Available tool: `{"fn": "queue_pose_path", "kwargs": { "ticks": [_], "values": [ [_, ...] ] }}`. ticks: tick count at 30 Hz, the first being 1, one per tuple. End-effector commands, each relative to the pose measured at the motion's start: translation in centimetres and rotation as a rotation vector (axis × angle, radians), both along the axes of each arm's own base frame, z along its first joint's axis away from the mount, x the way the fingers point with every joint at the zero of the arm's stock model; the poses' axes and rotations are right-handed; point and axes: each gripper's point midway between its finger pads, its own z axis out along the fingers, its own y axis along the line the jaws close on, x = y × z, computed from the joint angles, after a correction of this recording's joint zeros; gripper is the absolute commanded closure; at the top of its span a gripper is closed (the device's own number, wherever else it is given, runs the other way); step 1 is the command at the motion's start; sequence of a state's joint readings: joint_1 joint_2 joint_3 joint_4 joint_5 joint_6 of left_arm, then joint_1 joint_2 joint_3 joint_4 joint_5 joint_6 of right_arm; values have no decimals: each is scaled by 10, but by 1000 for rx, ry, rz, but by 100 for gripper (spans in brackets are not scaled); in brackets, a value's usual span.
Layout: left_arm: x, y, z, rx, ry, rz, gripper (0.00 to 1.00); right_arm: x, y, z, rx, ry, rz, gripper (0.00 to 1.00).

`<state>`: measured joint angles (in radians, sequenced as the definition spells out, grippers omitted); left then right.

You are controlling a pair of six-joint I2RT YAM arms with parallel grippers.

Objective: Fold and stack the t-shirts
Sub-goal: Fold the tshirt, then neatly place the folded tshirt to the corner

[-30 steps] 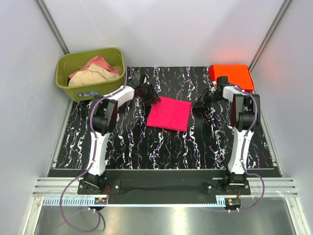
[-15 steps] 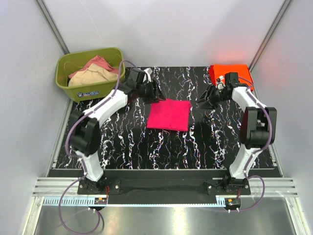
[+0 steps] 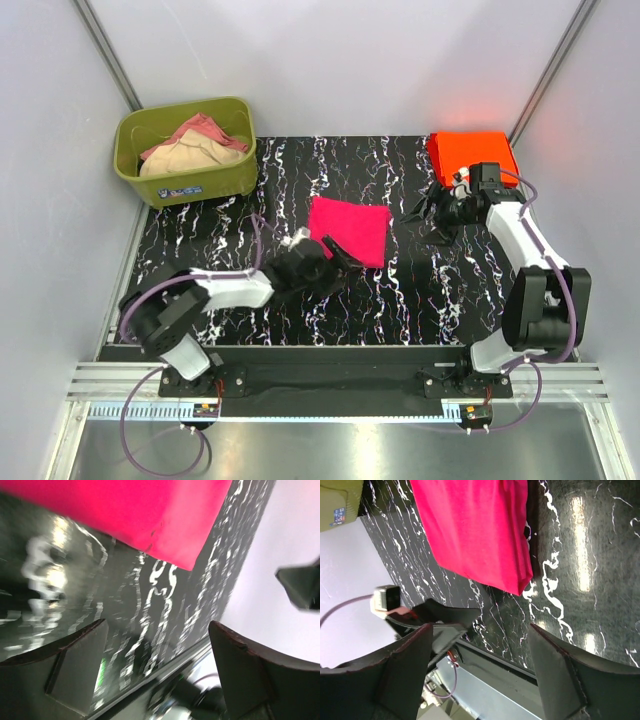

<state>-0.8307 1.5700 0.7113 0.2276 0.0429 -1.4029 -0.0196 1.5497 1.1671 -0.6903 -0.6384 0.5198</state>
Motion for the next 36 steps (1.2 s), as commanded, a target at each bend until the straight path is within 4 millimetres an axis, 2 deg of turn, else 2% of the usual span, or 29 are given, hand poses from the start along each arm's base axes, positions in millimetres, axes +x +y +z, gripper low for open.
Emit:
{"fn": "queue_pose_path", "kwargs": {
  "ticks": [1, 2, 4, 5, 6, 7, 9, 12, 14, 16, 17, 18, 19, 26, 27, 28, 30, 31, 33, 34, 36],
  "values": [
    [36, -35, 57, -278, -130, 250, 13, -1, -6, 21, -52, -57, -6, 16],
    [42, -34, 55, -269, -145, 306, 13, -1, -6, 24, -56, -63, -6, 16],
    [37, -43, 36, -251, -89, 351, 13, -1, -6, 28, -58, -70, -6, 16],
    [43, -44, 37, -258, -99, 397, 13, -1, -6, 29, -57, -72, -5, 16],
    [45, -44, 25, -271, -58, 445, 13, -2, -6, 31, -54, -78, -4, 16],
    [43, -48, 22, -296, -46, 466, 14, -3, -6, 32, -53, -80, -5, 16],
    [47, -39, 0, -324, 0, 574, 15, -4, -6, 33, -56, -85, 0, 15],
    [48, -31, -19, -346, 22, 693, 18, -4, -8, 35, -71, -95, 3, 15],
    [56, -36, -15, -378, 18, 722, 19, -3, -9, 34, -85, -98, 6, 15],
    [60, -40, -24, -374, 35, 750, 21, 0, -11, 33, -94, -96, 10, 15],
    [65, -47, -19, -392, 37, 758, 22, 1, -11, 31, -100, -91, 17, 15],
    [67, -47, -26, -395, 53, 780, 22, 2, -12, 27, -107, -80, 20, 14],
    [71, -49, -25, -407, 47, 798, 23, 6, -14, 29, -120, -92, 22, 15],
    [72, -43, -37, -408, 64, 837, 39, 24, -17, 21, -148, -84, 46, 13],
    [71, -45, -42, -393, 54, 818, 46, 27, -18, 12, -150, -60, 52, 12],
    [74, -50, -35, -436, 49, 803, 50, 32, -19, 11, -157, -70, 61, 11],
    [73, -54, -38, -438, 38, 754, 55, 37, -16, 0, -134, -51, 90, 10],
    [77, -58, -26, -494, 27, 736, 63, 41, -12, 2, -108, -59, 109, 9],
    [72, -60, -25, -514, 33, 692, 69, 48, -5, -8, -61, -50, 138, 6],
    [72, -56, -22, -526, 21, 682, 75, 53, -1, -2, -23, -68, 160, 5],
    [69, -50, -19, -530, 32, 682, 76, 59, 7, -9, 31, -54, 193, 3]
  ]
}}
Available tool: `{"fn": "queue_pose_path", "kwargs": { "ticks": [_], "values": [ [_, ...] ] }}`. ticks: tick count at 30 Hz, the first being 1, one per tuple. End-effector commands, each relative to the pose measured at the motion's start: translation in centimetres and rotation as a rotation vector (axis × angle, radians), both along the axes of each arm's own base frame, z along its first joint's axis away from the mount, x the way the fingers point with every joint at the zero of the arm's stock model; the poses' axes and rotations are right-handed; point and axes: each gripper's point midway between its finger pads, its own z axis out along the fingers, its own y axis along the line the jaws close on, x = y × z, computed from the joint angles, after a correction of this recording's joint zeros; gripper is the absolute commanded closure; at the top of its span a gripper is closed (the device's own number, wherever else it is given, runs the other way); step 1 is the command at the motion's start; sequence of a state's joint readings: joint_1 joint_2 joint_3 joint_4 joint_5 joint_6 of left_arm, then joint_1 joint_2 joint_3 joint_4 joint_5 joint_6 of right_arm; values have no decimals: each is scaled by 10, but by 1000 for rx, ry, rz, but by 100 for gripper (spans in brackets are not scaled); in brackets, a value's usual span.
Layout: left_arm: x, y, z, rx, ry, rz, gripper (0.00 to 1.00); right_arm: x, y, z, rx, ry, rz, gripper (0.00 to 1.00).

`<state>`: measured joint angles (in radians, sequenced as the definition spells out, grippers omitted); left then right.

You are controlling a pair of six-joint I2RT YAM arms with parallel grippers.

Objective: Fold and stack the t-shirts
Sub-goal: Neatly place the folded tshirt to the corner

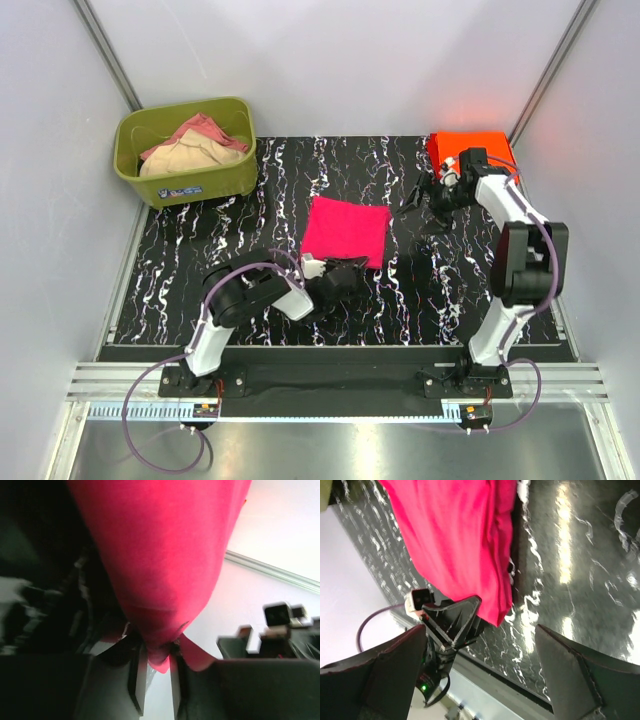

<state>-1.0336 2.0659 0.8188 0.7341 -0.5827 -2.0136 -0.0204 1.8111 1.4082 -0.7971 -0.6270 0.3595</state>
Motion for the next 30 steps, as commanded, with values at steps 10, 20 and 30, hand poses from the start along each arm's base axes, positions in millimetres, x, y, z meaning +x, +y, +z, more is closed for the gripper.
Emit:
{"fn": "queue_pose_path", "kwargs": {
  "ticks": [10, 20, 30],
  "values": [
    [-7, 0, 59, -366, -47, -86, 89, 29, 45, -20, 229, -6, 193, 1],
    [-7, 5, 83, -411, -87, -110, 91, -2, 64, -60, 285, 87, 168, 2],
    [-7, 9, 88, -420, -92, -132, 93, -34, 81, -79, 386, 150, 112, 3]
  ]
}}
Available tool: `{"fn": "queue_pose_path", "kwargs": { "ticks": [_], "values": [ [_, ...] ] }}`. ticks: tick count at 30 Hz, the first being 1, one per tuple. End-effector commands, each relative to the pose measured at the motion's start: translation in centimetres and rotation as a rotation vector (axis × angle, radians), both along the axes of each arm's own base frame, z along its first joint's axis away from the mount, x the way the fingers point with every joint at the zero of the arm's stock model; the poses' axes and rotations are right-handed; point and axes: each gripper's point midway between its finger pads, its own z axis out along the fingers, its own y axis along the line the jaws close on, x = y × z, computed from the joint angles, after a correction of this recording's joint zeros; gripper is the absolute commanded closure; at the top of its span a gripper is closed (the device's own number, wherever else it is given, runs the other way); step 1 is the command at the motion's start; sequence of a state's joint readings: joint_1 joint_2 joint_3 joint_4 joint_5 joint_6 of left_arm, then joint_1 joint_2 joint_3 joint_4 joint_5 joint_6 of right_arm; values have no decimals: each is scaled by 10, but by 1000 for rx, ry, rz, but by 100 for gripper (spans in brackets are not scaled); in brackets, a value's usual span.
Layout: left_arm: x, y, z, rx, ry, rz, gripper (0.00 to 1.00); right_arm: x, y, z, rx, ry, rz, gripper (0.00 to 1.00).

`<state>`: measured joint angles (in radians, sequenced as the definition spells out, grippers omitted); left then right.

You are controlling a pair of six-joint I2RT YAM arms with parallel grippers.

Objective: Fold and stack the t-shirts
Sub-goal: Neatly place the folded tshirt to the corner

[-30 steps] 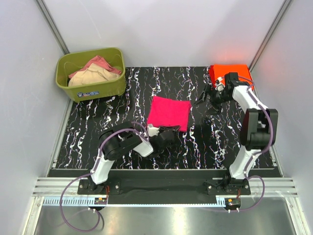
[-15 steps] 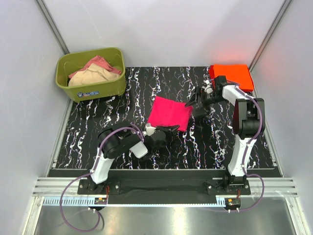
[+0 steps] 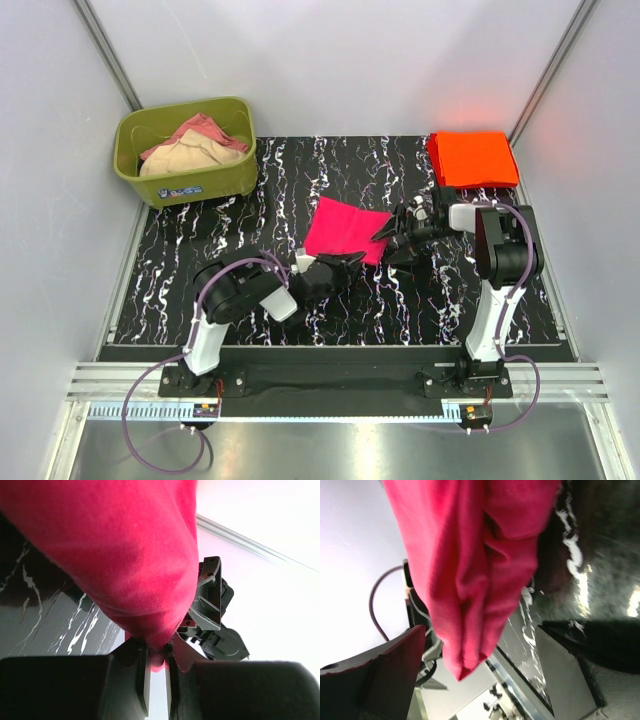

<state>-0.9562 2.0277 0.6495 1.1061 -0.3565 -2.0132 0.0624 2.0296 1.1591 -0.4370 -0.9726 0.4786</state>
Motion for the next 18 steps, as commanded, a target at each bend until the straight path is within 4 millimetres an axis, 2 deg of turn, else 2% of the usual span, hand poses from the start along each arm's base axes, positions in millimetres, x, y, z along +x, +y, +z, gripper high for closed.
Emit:
{"fn": "queue_pose_path", "kwargs": {
  "ticks": [1, 4, 6, 7, 11, 16, 18],
  "values": [
    [1, -3, 48, -175, -25, -4, 93, 2, 17, 1, 46, -29, -17, 3],
    [1, -2, 49, -159, -29, -16, 93, -2, 29, -4, 70, -3, -51, 4],
    [0, -3, 51, -158, -33, -21, 93, 9, 33, 0, 95, -65, -80, 4],
    [0, -3, 52, -161, -34, -21, 93, 7, 33, -2, 106, -30, -112, 5],
    [-1, -2, 53, -162, -35, -24, 93, 22, 32, -4, 96, -59, -175, 9],
    [-2, 0, 56, -166, -44, -21, 93, 27, 27, -16, 69, -59, -256, 12],
    [-2, 0, 55, -164, -43, -21, 93, 29, 25, -19, 72, -63, -275, 15]
  ]
}}
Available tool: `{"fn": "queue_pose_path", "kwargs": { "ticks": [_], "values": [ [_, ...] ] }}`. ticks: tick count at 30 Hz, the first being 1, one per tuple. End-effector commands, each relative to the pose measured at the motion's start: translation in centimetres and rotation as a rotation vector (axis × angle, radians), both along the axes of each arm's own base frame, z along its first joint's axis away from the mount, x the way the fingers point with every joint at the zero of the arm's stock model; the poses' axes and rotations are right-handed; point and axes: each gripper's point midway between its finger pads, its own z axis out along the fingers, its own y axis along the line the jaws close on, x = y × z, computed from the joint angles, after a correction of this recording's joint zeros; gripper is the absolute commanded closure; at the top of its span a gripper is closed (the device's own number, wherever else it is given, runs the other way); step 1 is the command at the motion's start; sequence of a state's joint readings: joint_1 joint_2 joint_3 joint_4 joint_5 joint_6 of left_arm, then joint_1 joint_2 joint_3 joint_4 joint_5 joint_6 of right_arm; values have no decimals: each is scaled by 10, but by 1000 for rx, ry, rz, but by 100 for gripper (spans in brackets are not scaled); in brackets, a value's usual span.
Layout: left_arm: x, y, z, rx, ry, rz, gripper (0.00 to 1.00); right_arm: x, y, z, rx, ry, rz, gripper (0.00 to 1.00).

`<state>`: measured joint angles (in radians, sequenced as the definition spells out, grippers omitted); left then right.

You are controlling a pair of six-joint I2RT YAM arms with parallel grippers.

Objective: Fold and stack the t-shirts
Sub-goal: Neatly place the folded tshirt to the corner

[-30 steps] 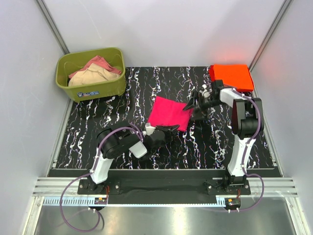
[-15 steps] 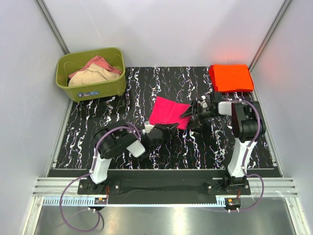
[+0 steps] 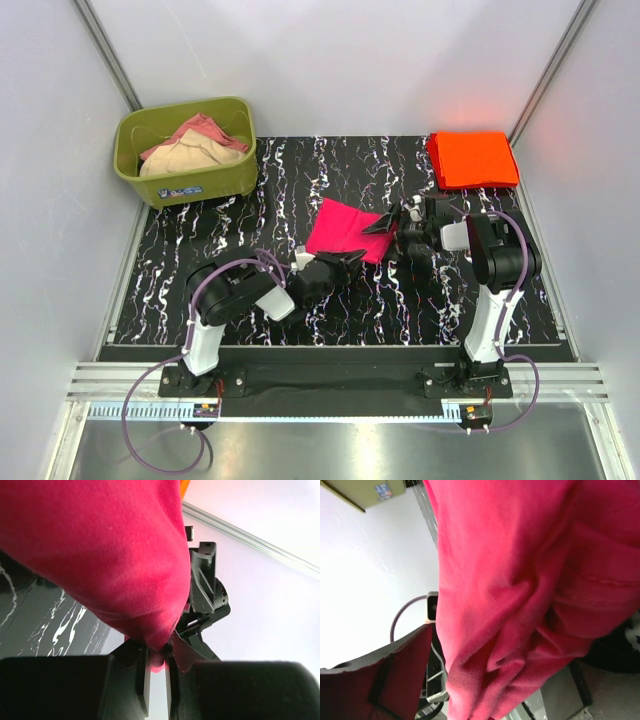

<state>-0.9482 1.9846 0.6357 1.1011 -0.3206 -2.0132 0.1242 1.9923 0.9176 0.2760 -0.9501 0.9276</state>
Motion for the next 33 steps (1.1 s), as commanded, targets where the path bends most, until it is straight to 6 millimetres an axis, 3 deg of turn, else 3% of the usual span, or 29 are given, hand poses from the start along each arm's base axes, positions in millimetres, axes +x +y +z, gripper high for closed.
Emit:
{"fn": "queue_pose_path", "kwargs": {
  "ticks": [1, 12, 16, 20, 23, 24, 26, 27, 28, 30, 31, 33],
  "values": [
    [1, 0, 41, -140, -34, 6, 93, 6, -8, -21, -32, 72, -119, 16],
    [0, 3, 41, -154, -40, 8, 94, 11, -32, -36, -36, 81, -198, 37],
    [0, 2, 42, -157, -45, 4, 94, 15, -31, -37, -16, 71, -193, 38],
    [-2, 1, 42, -159, -48, -4, 93, 17, -29, -39, -2, 74, -188, 47],
    [-3, 2, 41, -156, -52, -8, 92, 20, -28, -37, 10, 62, -186, 60],
    [-5, 3, 40, -156, -51, -13, 91, 23, -28, -35, 10, 49, -186, 78],
    [-9, 0, 35, -163, -37, -39, 89, 26, -30, -32, -8, 33, -193, 100],
    [-12, 0, 41, -191, -58, -51, 87, 32, -32, -30, -49, -18, -182, 100],
    [-16, -4, 35, -189, -59, -83, 86, 26, -34, -35, -84, 21, -169, 100],
    [-26, -10, 38, -204, -89, -134, 81, 38, -39, -24, -154, -63, -148, 100],
    [-31, -11, 34, -198, -93, -148, 80, 32, -41, -25, -180, -27, -131, 100],
    [-48, -15, 27, -169, -93, -192, 76, 37, -44, -19, -224, -76, -105, 100]
  ]
}}
